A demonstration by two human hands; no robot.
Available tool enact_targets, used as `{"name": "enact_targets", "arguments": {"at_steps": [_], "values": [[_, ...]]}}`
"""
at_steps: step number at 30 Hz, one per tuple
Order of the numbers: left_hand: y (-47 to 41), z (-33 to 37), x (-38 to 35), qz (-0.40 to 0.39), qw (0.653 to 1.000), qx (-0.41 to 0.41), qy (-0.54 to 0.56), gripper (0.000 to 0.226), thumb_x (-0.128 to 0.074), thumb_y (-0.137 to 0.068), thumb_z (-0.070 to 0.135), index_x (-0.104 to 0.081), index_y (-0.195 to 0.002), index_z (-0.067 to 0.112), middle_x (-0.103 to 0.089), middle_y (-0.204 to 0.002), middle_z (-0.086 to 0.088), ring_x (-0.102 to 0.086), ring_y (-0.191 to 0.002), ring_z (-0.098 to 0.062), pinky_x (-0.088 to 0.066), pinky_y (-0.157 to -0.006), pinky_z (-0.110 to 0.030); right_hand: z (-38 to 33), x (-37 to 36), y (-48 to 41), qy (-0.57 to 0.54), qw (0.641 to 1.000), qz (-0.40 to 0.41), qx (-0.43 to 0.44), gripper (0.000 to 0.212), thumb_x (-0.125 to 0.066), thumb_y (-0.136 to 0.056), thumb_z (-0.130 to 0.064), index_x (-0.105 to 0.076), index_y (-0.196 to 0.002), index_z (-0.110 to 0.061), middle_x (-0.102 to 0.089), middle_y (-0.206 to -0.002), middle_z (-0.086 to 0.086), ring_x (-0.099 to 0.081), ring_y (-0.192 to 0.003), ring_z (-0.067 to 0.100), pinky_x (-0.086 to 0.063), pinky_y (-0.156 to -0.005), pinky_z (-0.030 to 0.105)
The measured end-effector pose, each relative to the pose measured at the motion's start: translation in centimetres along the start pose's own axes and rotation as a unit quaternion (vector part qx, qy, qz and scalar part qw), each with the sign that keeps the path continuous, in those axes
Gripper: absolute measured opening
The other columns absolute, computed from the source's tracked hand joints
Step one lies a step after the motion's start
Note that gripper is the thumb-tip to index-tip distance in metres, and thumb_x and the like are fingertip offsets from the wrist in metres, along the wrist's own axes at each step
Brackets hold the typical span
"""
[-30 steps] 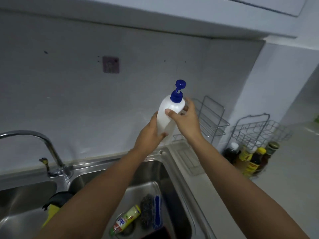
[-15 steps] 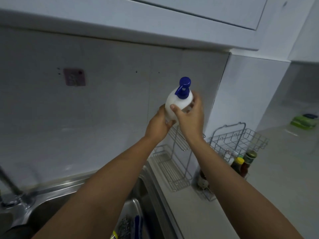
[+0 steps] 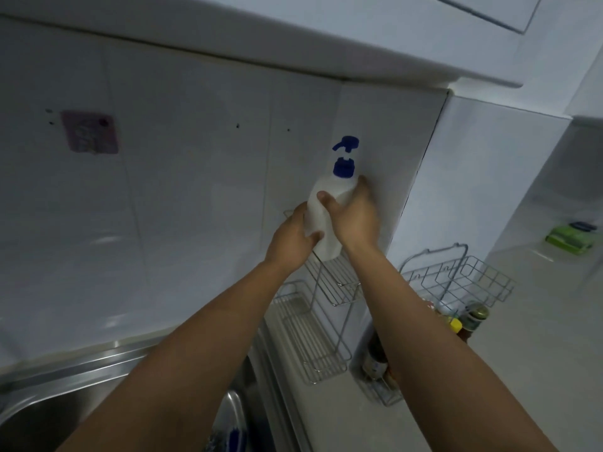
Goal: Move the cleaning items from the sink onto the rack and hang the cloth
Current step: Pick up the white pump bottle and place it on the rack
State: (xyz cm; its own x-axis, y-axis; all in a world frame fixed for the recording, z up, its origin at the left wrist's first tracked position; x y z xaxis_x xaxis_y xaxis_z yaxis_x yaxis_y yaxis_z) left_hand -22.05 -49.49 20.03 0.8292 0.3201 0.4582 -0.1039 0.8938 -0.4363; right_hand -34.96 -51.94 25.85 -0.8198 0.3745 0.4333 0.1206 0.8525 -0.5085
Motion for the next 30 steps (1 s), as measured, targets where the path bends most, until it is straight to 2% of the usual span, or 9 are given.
{"name": "enact_targets", "arguments": {"at_steps": [4,8,13,26,30], "values": [[-0.9,-1.5,-0.3,0.006,1.000,0.011,0.022,0.073,-0.064,-0.089,0.020,-0.021,-0.149,0.019,-0.049,-0.142,-0.005,-0.050,-0.126,-0.020,-0.040,-0.099,-0.025,0.5,-2.2,-1.3,-0.011,0.999,-0.033,0.004,0.090,-0.070,-0.078,-0.049,-0.024,-0.148,-0.015,-0.053,-0.133,0.008,-0.057,-0.115,0.025,-0.052,-0.086,0.037],[-2.0,-2.5,-0.1,0.022,1.000,0.010,0.000,0.073,-0.064,-0.089,0.023,-0.022,-0.148,0.019,-0.050,-0.140,-0.006,-0.052,-0.124,-0.021,-0.040,-0.097,-0.025,1.1,-3.2,-2.3,-0.026,1.000,-0.012,0.009,0.086,-0.072,-0.074,-0.049,-0.032,-0.143,-0.016,-0.057,-0.125,0.006,-0.060,-0.109,0.023,-0.052,-0.081,0.034],[-3.4,-3.8,0.3,0.035,0.999,0.016,0.005,0.073,-0.063,-0.090,0.022,-0.021,-0.149,0.021,-0.048,-0.143,-0.004,-0.050,-0.126,-0.019,-0.036,-0.097,-0.021,1.2,-5.2,-3.4,-0.034,0.999,-0.020,0.003,0.089,-0.071,-0.075,-0.049,-0.027,-0.147,-0.019,-0.055,-0.130,0.006,-0.059,-0.111,0.023,-0.048,-0.078,0.030],[-5.4,-4.9,0.7,0.048,0.998,0.020,-0.044,0.071,-0.059,-0.092,0.022,-0.019,-0.151,0.016,-0.049,-0.142,-0.010,-0.051,-0.126,-0.024,-0.038,-0.097,-0.024,0.6,-6.6,-4.1,-0.046,0.999,-0.002,0.000,0.084,-0.072,-0.079,-0.042,-0.029,-0.146,-0.016,-0.053,-0.131,0.007,-0.057,-0.113,0.023,-0.043,-0.079,0.026],[-5.4,-4.7,0.5,0.046,0.998,0.025,-0.046,0.070,-0.056,-0.094,0.020,-0.017,-0.151,0.014,-0.048,-0.142,-0.012,-0.051,-0.124,-0.025,-0.039,-0.097,-0.026,0.7,-6.5,-4.1,-0.041,0.999,-0.018,-0.006,0.085,-0.072,-0.078,-0.042,-0.029,-0.146,-0.015,-0.053,-0.134,0.007,-0.057,-0.117,0.024,-0.046,-0.084,0.028]]}}
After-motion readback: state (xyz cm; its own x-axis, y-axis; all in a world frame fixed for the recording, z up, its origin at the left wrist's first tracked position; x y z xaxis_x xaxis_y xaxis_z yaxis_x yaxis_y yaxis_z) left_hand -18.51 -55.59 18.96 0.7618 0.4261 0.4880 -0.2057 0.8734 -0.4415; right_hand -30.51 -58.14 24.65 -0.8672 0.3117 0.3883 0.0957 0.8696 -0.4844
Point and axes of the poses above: each hand's wrist, its own y-axis away from the middle knuckle, its own x-axis out of the back of the hand, z = x × y, the point moved 8 cm from there along -y, towards the middle knuckle
